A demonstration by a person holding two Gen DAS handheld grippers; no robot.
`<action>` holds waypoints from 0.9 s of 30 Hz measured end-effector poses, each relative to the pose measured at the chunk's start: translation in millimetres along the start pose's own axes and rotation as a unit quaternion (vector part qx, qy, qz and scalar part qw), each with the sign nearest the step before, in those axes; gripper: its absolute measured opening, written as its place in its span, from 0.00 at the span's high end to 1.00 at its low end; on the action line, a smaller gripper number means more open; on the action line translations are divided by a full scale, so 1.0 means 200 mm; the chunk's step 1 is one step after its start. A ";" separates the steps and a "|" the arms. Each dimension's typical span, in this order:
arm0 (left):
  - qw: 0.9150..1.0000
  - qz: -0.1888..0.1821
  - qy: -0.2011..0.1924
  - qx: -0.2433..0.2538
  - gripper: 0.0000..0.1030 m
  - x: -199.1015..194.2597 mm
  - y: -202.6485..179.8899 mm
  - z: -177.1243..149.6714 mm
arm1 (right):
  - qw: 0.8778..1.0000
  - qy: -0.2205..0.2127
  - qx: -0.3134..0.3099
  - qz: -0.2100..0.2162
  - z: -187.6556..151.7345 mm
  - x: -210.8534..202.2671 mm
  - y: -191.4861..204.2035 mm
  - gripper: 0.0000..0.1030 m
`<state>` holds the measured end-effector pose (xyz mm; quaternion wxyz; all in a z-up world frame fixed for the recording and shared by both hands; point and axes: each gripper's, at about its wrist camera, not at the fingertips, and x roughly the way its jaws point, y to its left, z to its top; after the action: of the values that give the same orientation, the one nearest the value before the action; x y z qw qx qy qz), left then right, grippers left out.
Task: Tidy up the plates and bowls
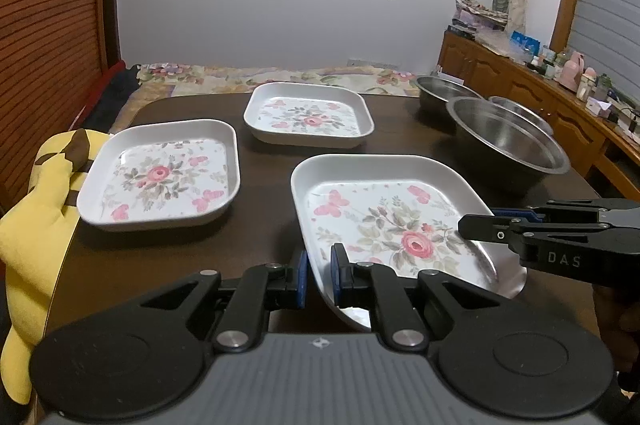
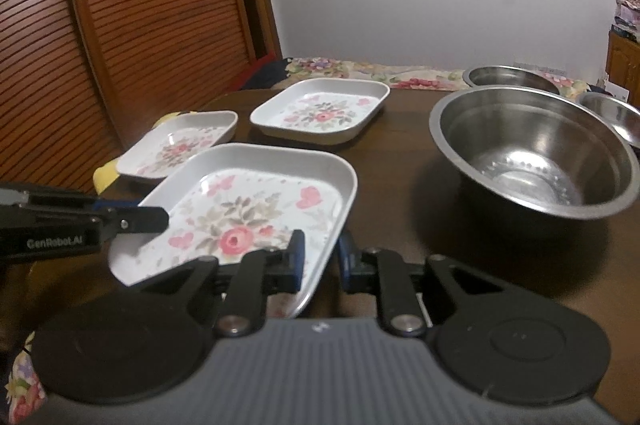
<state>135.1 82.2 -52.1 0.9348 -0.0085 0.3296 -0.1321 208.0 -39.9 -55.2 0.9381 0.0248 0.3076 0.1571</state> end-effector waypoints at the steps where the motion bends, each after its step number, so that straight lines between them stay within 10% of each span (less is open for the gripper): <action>1: 1.000 -0.001 0.000 0.001 0.88 -0.02 -0.01 -0.02 | 1.000 0.000 0.000 0.000 -0.01 -0.01 0.00 0.81; 27: 1.000 -0.002 0.014 -0.009 0.87 -0.05 -0.03 -0.22 | 1.000 -0.010 0.025 -0.007 -0.20 -0.09 0.04 0.81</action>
<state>99.5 81.5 -79.4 0.9296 -0.0152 0.3441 -0.1309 168.4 -40.1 -75.0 0.9415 0.0475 0.3018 0.1421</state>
